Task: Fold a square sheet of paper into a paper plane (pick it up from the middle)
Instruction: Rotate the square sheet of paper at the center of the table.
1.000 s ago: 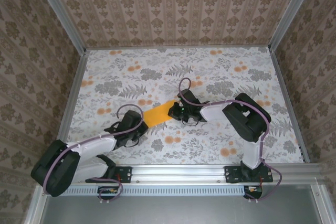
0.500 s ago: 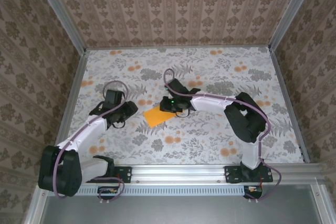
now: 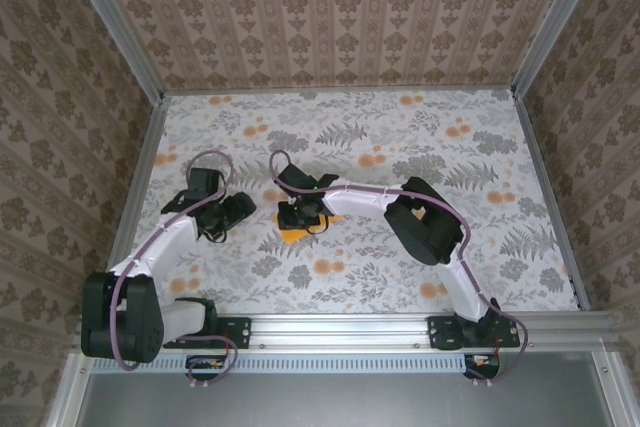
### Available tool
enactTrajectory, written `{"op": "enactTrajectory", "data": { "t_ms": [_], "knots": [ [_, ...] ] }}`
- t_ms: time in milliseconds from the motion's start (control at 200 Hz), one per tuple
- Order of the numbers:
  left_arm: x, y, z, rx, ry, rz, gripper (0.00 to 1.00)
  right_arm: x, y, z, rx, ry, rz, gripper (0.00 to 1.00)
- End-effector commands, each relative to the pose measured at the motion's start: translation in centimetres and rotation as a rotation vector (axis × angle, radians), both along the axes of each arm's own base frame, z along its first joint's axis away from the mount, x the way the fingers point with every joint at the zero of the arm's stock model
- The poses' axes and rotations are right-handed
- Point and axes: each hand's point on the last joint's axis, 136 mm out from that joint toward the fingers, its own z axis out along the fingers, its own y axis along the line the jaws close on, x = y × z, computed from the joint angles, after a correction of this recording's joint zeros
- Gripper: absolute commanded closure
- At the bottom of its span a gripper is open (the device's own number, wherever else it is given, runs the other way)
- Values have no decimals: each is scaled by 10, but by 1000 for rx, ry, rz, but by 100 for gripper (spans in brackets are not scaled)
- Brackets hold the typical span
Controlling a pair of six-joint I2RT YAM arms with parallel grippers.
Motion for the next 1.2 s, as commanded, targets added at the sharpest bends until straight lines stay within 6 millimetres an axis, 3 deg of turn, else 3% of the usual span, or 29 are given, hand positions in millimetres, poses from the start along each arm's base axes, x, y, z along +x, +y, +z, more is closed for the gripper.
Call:
{"op": "enactTrajectory", "data": {
  "t_ms": [0, 55, 290, 365, 425, 540, 635, 755, 980, 1070, 1195],
  "knots": [
    [-1, 0, 2, 11, 9, -35, 19, -19, -9, -9, -61, 62, 76, 82],
    [-1, -1, 3, 10, 7, -42, 17, -29, -16, -12, -88, 69, 142, 82],
    [-1, -9, 0, -11, 13, -96, 16, -92, -101, -13, -233, 130, 473, 79],
    [-1, -14, -1, -25, 17, -119, 16, -92, -118, 0, -228, 100, 488, 77],
    [-1, -19, -2, -39, 15, -135, 16, -81, -126, 11, -221, 64, 432, 74],
    [0, -33, -1, -61, 11, -174, 15, -54, -124, 37, -133, -1, 228, 63],
    [-3, -49, 1, -84, 9, -216, 14, -41, -127, 42, -105, -30, 37, 61],
    [-11, -68, 2, -115, 19, -265, 14, -45, -124, 32, -66, 24, -136, 66],
    [-19, -88, -6, -141, 54, -301, 14, -54, -88, 14, 11, 101, -162, 71],
    [-20, -92, -9, -142, 67, -307, 14, -56, -89, -2, -20, 131, -161, 72],
    [-25, -98, -13, -140, 86, -320, 14, -63, -107, -18, -102, 135, -143, 73]
  ]
}}
